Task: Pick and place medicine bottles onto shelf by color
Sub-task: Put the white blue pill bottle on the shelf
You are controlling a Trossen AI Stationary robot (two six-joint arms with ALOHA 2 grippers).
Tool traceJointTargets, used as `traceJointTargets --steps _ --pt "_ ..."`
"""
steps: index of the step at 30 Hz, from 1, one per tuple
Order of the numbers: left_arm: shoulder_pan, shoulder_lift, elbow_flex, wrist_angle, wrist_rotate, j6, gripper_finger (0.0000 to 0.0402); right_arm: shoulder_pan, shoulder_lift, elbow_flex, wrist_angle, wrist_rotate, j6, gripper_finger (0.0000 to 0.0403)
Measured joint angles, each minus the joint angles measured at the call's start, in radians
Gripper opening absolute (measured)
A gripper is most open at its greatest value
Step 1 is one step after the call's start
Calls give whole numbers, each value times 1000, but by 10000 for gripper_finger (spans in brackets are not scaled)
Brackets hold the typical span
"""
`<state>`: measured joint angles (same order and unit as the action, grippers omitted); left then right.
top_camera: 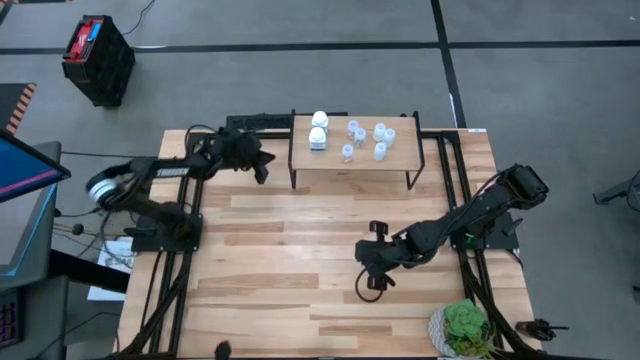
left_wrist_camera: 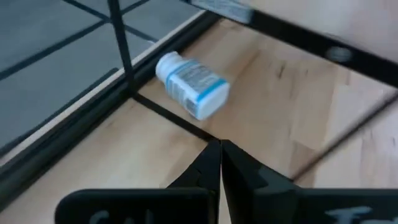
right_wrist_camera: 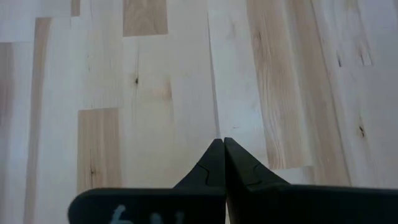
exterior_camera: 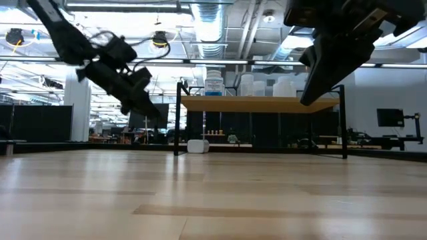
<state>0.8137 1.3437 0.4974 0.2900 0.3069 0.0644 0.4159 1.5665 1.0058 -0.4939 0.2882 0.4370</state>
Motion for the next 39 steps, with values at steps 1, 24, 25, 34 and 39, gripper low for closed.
traceJointTargets --steps 1,24,25,34,39 --pt "23 45 7 37 31 3 0 1 0 0 0 0 0 8" --pt "80 557 358 171 379 117 0 11 0 0 -3 -3 1 8" --pt "75 557 358 170 369 120 0 13 0 0 -3 -3 3 8" --pt "35 557 357 195 154 67 0 17 0 0 -3 -4 8 8" --pt "17 557 357 197 125 84 0 17 0 0 -1 -4 8 8"
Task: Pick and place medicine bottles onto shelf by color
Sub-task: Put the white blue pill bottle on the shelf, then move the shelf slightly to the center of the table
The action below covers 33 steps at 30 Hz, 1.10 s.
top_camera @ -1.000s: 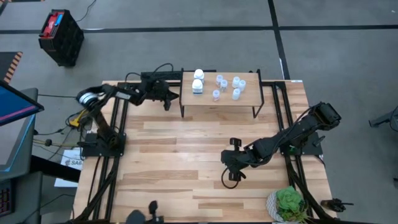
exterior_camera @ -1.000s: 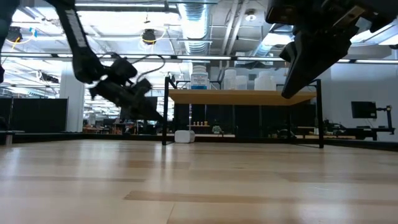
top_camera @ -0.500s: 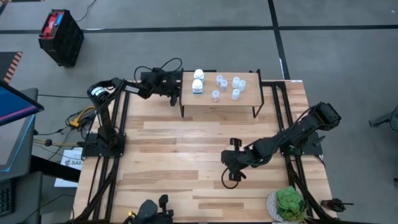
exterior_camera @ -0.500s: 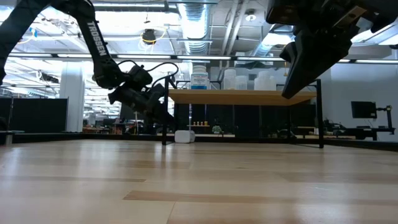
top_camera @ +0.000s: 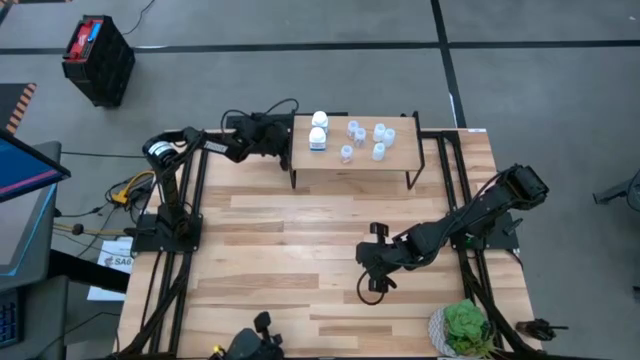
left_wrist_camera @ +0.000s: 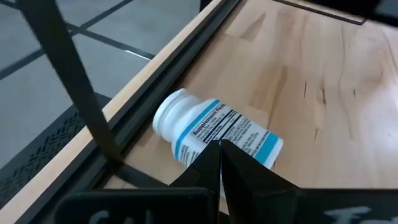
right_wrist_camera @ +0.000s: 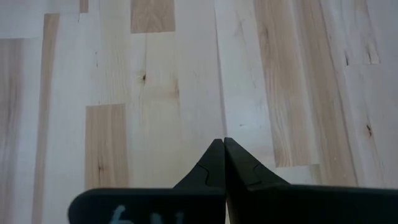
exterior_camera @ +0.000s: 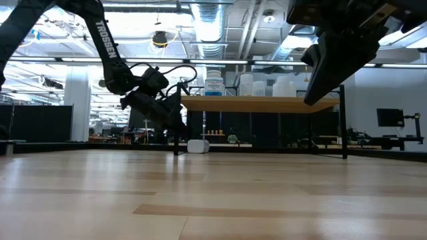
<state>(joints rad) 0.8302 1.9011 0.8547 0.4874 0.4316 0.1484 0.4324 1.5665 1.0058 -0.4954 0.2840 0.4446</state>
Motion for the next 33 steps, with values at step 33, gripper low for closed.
traceJointTargets --steps 33 --pt "-31 -9 54 -248 17 -37 0 14 0 0 1 -26 3 8"
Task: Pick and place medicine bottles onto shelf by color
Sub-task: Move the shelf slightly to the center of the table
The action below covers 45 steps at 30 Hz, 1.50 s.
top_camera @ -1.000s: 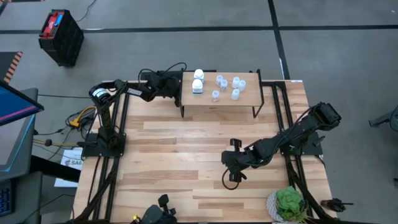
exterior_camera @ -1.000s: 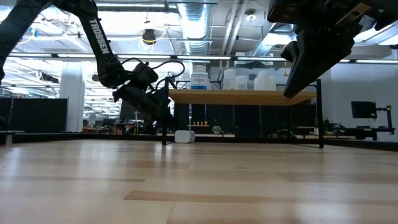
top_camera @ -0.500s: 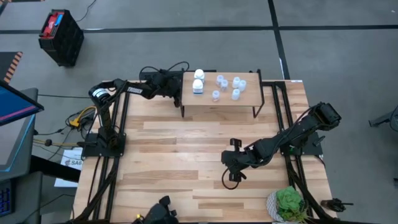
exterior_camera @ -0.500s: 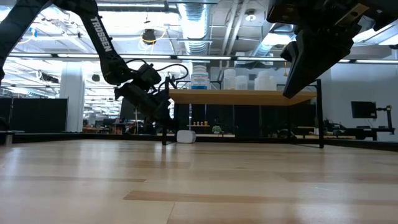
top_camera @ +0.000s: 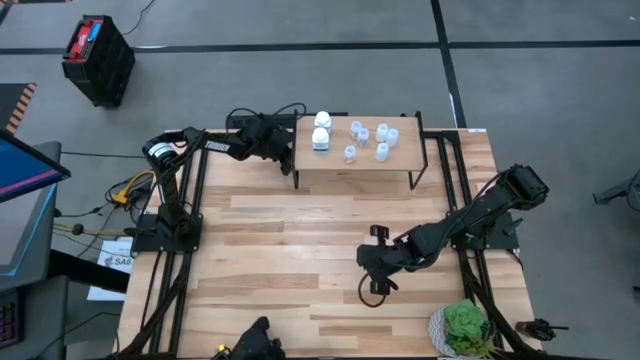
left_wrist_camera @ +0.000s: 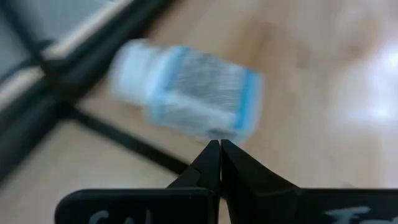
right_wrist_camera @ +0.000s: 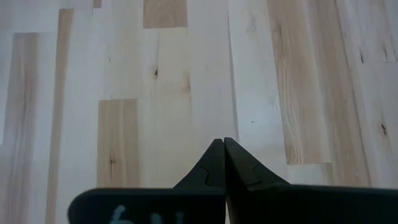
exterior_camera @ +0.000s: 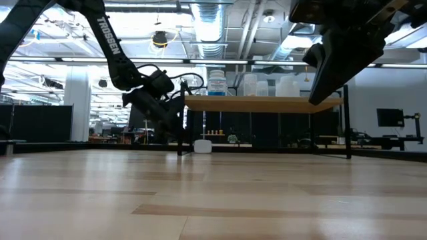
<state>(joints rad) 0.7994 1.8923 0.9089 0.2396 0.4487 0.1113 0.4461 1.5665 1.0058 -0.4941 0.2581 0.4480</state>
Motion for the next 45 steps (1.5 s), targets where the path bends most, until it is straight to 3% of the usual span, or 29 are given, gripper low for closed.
traceJointTargets --steps 4,11,18,23,28,45 --pt "0 0 0 12 -128 -36 0 6 0 0 0 0 0 8" --pt "25 -66 0 -136 -184 -99 0 5 0 0 0 0 -3 8" --pt "20 -290 0 -265 -326 -98 0 5 0 0 0 0 -3 8" --pt "-5 -451 2 -345 -481 -132 0 5 0 0 0 0 -3 8" --pt "-39 -497 2 -361 -496 -184 0 5 0 0 4 0 -3 8" --pt "-141 -401 0 -262 -510 -187 0 5 0 0 8 0 -3 8"
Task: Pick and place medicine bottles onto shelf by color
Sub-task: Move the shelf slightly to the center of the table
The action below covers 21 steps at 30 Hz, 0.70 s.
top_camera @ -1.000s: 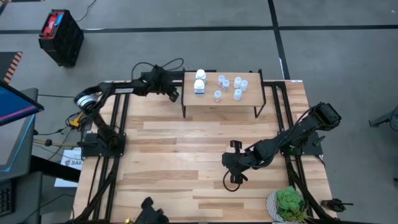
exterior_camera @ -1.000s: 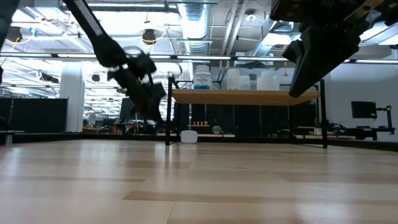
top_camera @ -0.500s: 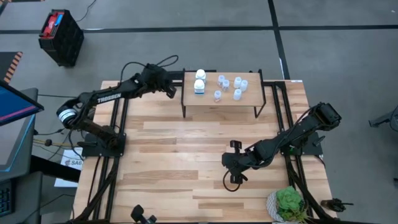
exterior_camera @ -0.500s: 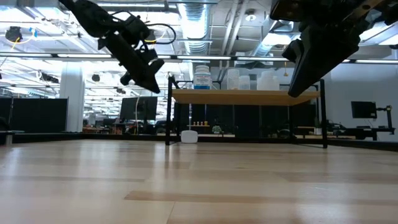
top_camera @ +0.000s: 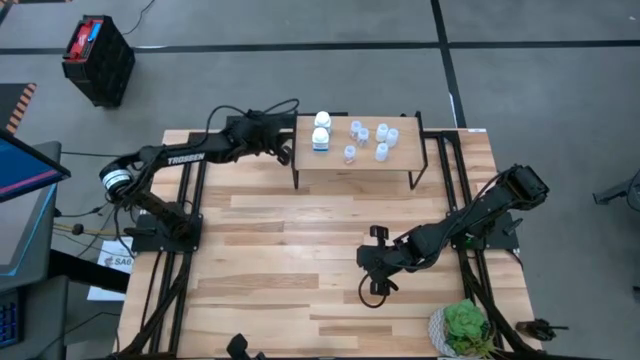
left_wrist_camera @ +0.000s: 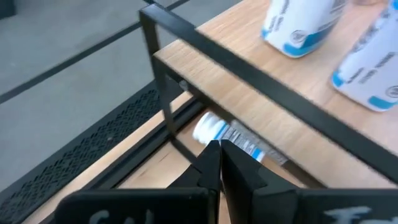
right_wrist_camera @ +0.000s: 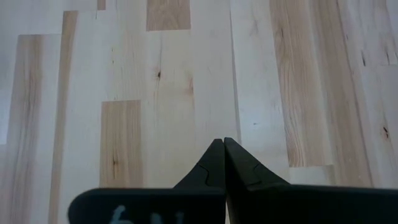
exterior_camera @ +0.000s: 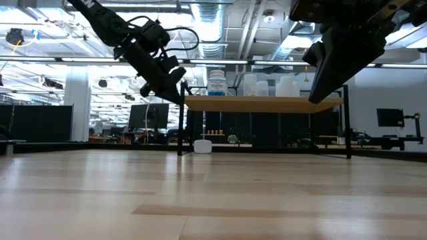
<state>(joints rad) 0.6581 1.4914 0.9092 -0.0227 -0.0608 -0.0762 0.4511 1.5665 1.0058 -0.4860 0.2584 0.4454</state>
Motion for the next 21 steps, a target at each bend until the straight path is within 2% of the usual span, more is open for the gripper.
traceJointTargets --steps 6,9,12,19,21 --pt "-2 0 0 -21 -24 -12 0 0 0 0 -5 0 0 8" --pt "-1 -16 0 -85 -82 -6 0 0 0 0 -10 0 4 8" --pt "-1 -51 0 -156 -97 22 0 1 0 0 -17 0 34 8" --pt "-19 -232 0 -229 -174 30 0 23 -8 1 -87 4 63 8" --pt "-26 -299 0 -235 -164 19 0 32 -32 1 -105 43 63 8"
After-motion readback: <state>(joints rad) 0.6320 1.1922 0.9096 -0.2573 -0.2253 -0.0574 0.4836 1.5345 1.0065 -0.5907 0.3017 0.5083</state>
